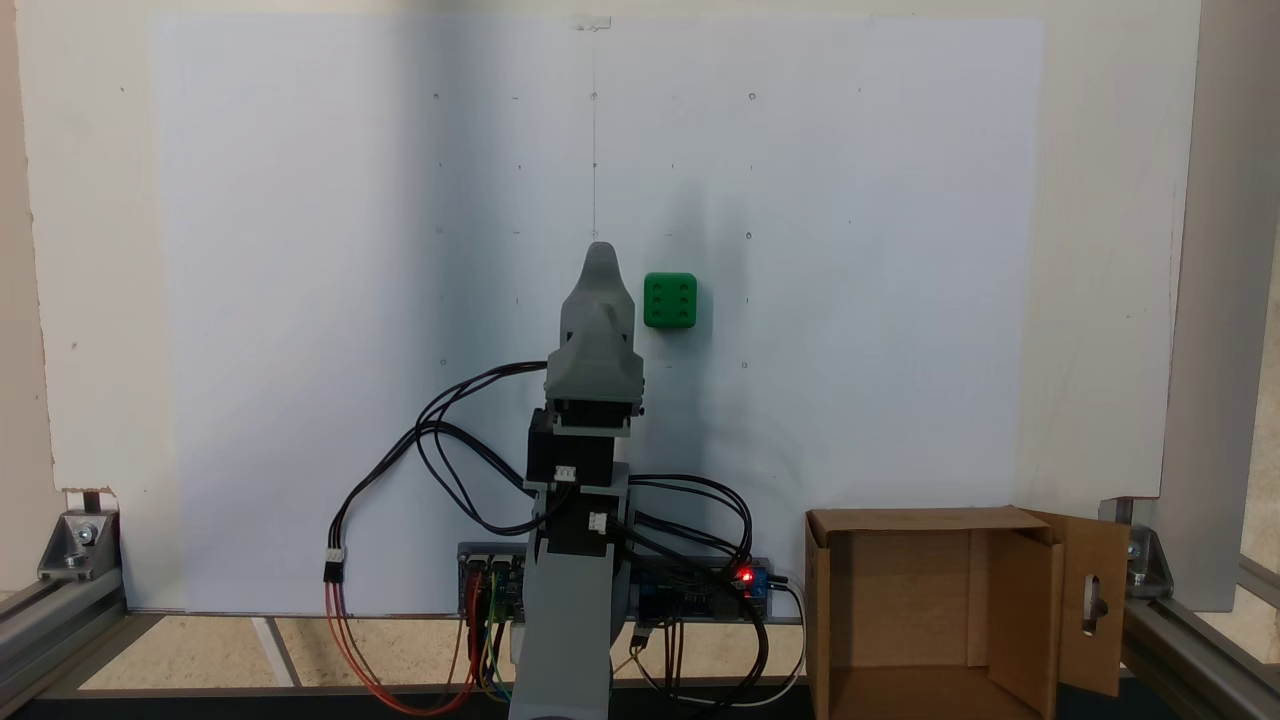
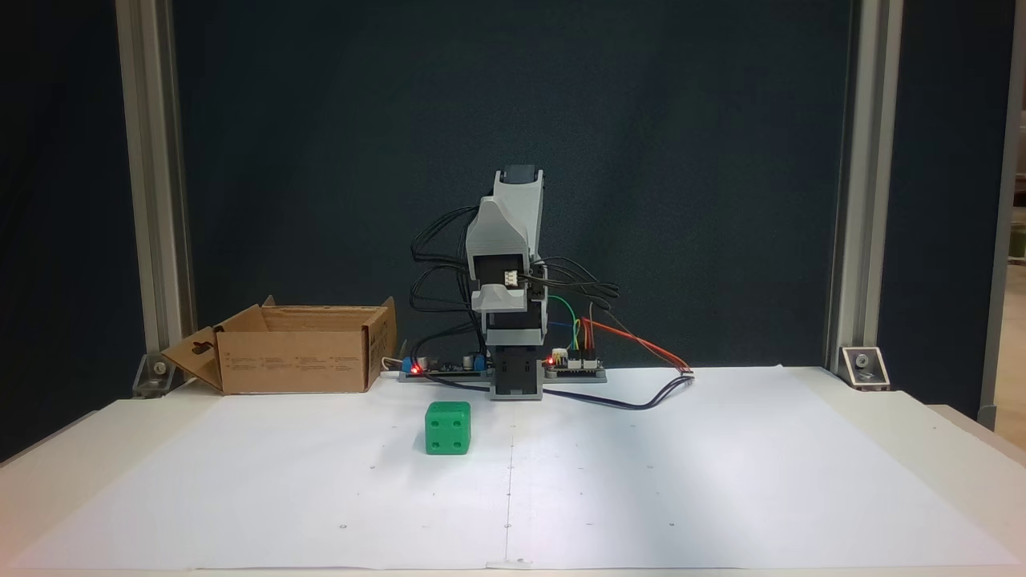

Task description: Grasp a green dice and put it in the bin.

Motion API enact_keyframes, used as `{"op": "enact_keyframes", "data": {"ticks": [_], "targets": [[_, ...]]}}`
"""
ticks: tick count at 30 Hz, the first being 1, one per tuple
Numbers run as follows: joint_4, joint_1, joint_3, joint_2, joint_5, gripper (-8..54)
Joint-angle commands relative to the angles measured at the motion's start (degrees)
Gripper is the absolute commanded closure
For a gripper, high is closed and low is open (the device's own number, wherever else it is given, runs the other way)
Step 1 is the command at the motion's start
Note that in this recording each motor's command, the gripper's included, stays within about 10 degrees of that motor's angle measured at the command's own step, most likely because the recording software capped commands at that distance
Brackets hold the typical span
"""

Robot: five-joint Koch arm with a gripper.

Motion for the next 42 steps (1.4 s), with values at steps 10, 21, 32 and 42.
{"op": "enact_keyframes", "data": {"ticks": [10,21,32,42], "targets": [[5.36,3.25,2.72,6.24,-1.76,0.8],[5.36,3.16,2.81,6.24,-1.67,0.8],[5.19,3.25,2.81,6.24,-1.76,0.8],[5.27,3.25,2.72,6.24,-1.76,-0.4]]}}
